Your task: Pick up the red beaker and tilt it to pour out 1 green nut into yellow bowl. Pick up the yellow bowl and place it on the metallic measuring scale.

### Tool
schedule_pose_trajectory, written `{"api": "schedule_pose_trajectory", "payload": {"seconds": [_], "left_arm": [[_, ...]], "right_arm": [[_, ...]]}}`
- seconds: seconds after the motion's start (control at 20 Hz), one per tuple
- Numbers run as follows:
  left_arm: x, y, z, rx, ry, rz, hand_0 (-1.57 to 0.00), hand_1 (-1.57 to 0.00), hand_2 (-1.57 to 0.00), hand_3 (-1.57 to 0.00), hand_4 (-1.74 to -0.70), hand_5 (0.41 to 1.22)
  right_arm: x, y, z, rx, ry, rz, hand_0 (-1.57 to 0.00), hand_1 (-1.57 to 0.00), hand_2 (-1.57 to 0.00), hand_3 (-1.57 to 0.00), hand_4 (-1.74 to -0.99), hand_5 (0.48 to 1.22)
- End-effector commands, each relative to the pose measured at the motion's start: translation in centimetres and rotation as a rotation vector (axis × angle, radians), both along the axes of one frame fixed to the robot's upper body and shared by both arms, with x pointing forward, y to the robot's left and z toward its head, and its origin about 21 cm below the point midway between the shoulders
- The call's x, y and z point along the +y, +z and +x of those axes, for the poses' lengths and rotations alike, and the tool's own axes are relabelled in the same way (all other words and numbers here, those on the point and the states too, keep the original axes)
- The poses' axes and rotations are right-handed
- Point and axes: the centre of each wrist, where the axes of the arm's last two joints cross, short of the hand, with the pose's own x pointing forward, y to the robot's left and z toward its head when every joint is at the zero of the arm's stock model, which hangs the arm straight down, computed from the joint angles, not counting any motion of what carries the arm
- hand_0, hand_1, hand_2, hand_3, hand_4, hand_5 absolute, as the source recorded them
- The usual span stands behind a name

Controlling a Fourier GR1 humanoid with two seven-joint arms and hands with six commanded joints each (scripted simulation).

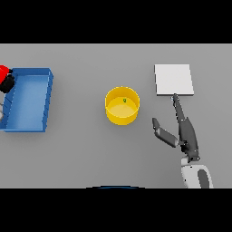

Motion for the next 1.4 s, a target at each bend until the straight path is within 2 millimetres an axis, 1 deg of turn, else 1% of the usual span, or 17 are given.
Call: {"api": "schedule_pose_trajectory", "payload": {"seconds": [0.0, 0.05, 0.1, 0.15, 0.2, 0.25, 0.3, 0.4, 0.45, 0.55, 0.75, 0.9, 0.95, 1.0, 1.15, 1.25, 1.35], "left_arm": [[-0.1, 0.0, -0.3, 0.017, -0.021, 0.018, -1.57, -1.57, -1.57, -1.55, -1.67, 0.908], [-0.4, -0.2, -0.6, 0.054, -0.041, 0.018, -1.57, -1.57, -1.57, -1.50, -1.53, 0.865], [-0.2, -0.1, -1.0, 0.084, -0.075, 0.009, -1.56, -1.45, -1.43, -1.36, -1.37, 0.830], [-0.2, 0.3, -1.1, 0.116, -0.110, -0.011, -1.46, -1.18, -1.19, -1.13, -1.23, 0.803], [0.1, 0.5, -1.3, 0.160, -0.128, -0.027, -1.17, -0.94, -0.96, -0.90, -1.12, 0.778], [0.3, 1.0, -1.5, 0.191, -0.151, -0.027, -0.93, -0.76, -0.77, -0.72, -1.03, 0.758], [0.0, 1.2, -1.7, 0.215, -0.179, -0.035, -0.75, -0.60, -0.61, -0.58, -0.97, 0.740], [0.4, 1.3, -1.7, 0.239, -0.199, -0.033, -0.48, -0.39, -0.39, -0.37, -0.88, 0.710], [0.7, 1.3, -1.6, 0.248, -0.207, -0.045, -0.38, -0.31, -0.31, -0.30, -0.85, 0.698], [0.3, 1.0, -1.5, 0.248, -0.208, -0.058, -0.24, -0.20, -0.20, -0.19, -0.82, 0.684], [0.2, 1.6, -1.1, 0.184, -0.215, -0.066, -0.10, -0.08, -0.08, -0.08, -0.78, 0.674], [0.3, 1.3, -0.7, 0.148, -0.230, -0.083, -0.05, -0.04, -0.04, -0.04, -0.79, 0.671], [0.3, 1.8, -0.7, 0.127, -0.234, -0.073, -0.04, -0.03, -0.03, -0.03, -0.78, 0.674], [0.5, 1.7, -0.6, 0.119, -0.232, -0.079, -0.03, -0.03, -0.03, -0.02, -0.78, 0.679], [-0.3, 1.1, -0.5, 0.146, -0.238, -0.092, -0.02, -0.01, -0.01, -0.01, -0.78, 0.700], [-0.1, 1.2, -0.9, 0.131, -0.246, -0.093, -0.01, -0.01, -0.01, -0.01, -0.79, 0.707], [0.0, 1.0, -0.7, 0.137, -0.240, -0.099, -0.01, 0.00, 0.00, 0.00, -0.79, 0.710]], "right_arm": [[-0.2, -0.1, 0.0, -0.003, 0.002, -0.008, 0.00, 0.00, 0.00, 0.00, -1.202, 0.667], [0.0, 0.0, 0.3, 0.009, -0.003, -0.008, 0.00, 0.00, 0.00, 0.00, -1.197, 0.664], [0.2, 0.0, 0.1, 0.007, -0.002, -0.003, 0.00, 0.00, 0.00, 0.00, -1.192, 0.663], [0.1, 0.0, 0.0, 0.003, -0.002, 0.006, 0.00, 0.00, 0.00, 0.00, -1.188, 0.663], [0.0, -0.1, -0.1, -0.002, -0.004, 0.003, 0.00, 0.00, 0.00, 0.00, -1.187, 0.664], [0.1, -0.1, -0.2, -0.012, -0.001, 0.004, 0.00, 0.00, 0.00, 0.00, -1.185, 0.665], [0.1, 0.0, -0.2, -0.010, -0.004, -0.006, 0.00, 0.00, 0.00, 0.00, -1.181, 0.665], [0.0, 0.1, -0.4, -0.002, 0.004, -0.009, 0.00, 0.00, 0.00, 0.00, -1.184, 0.667], [-0.2, 0.0, -0.7, -0.003, 0.001, 0.001, 0.00, 0.00, 0.00, 0.00, -1.187, 0.667], [0.1, 0.0, -0.7, 0.005, 0.009, -0.006, 0.00, 0.00, 0.00, 0.00, -1.187, 0.666], [0.4, 0.1, -0.2, 0.023, -0.004, -0.030, 0.00, 0.00, 0.00, 0.00, -1.192, 0.660], [0.5, 0.4, -0.5, 0.020, 0.001, -0.090, 0.00, 0.00, 0.00, 0.00, -1.198, 0.662], [0.7, 0.8, -0.1, 0.009, 0.044, -0.091, 0.00, 0.00, 0.00, 0.00, -1.175, 0.677], [0.7, 1.0, 0.3, -0.007, 0.085, -0.107, 0.00, 0.00, 0.00, 0.00, -1.162, 0.694], [0.5, 2.4, 2.0, -0.022, 0.191, -0.230, 0.00, 0.00, 0.00, 0.00, -1.221, 0.709], [0.8, 3.4, 3.0, -0.023, 0.259, -0.332, 0.00, 0.00, 0.00, 0.00, -1.255, 0.700], [0.8, 4.5, 4.3, -0.018, 0.294, -0.486, 0.00, 0.00, 0.00, 0.00, -1.278, 0.683]]}}
